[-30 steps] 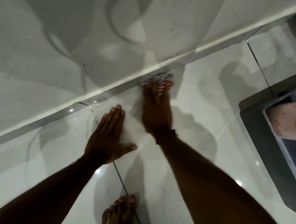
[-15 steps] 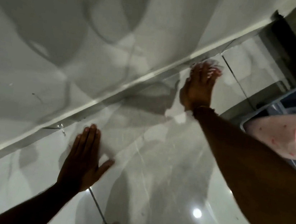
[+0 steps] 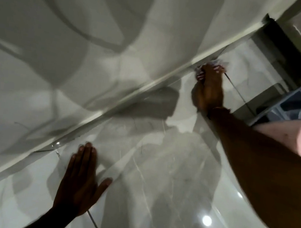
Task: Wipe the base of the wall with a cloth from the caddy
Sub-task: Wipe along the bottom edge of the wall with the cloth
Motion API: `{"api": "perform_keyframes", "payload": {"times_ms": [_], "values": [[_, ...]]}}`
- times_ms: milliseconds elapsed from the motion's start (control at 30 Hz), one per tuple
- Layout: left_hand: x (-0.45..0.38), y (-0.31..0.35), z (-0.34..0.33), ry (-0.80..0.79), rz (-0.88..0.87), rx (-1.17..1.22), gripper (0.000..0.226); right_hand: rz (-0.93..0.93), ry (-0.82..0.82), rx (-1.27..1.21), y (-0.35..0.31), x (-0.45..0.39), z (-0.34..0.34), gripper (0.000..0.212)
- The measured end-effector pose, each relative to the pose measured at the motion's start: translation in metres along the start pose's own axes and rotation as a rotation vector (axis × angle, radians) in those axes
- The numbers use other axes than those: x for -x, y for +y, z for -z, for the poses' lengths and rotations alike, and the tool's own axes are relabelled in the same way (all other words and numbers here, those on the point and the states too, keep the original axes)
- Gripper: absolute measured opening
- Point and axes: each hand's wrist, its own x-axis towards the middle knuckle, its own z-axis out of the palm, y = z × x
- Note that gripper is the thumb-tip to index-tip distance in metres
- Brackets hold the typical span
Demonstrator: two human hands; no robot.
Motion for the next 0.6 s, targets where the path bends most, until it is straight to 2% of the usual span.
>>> {"api": "perform_keyframes", "payload": {"times_ms": [133,233,367,467,533,600], "values": [[0.001,0.000,0.005,-0.022,-0.012,0.051,0.103,0.390,0.007,-0.019,-0.041,0.084,-0.046,0.046],[0.002,-0.003,0.012,-0.050,-0.006,0.053,0.104,0.535,0.001,-0.046,-0.086,0.147,-0.085,0.057],[0.010,-0.015,0.022,-0.104,0.005,0.004,0.099,0.618,-0.204,0.020,-0.144,0.215,-0.128,0.059],[0.023,-0.024,0.023,-0.139,0.026,-0.054,0.101,0.716,-0.359,0.071,-0.163,0.247,-0.148,0.068],[0.027,-0.026,0.022,-0.133,0.058,-0.035,0.103,0.682,-0.334,0.070,-0.166,0.251,-0.152,0.070],[0.027,-0.026,0.022,-0.132,0.080,0.001,0.104,0.448,-0.260,0.000,-0.172,0.250,-0.149,0.072]]}}
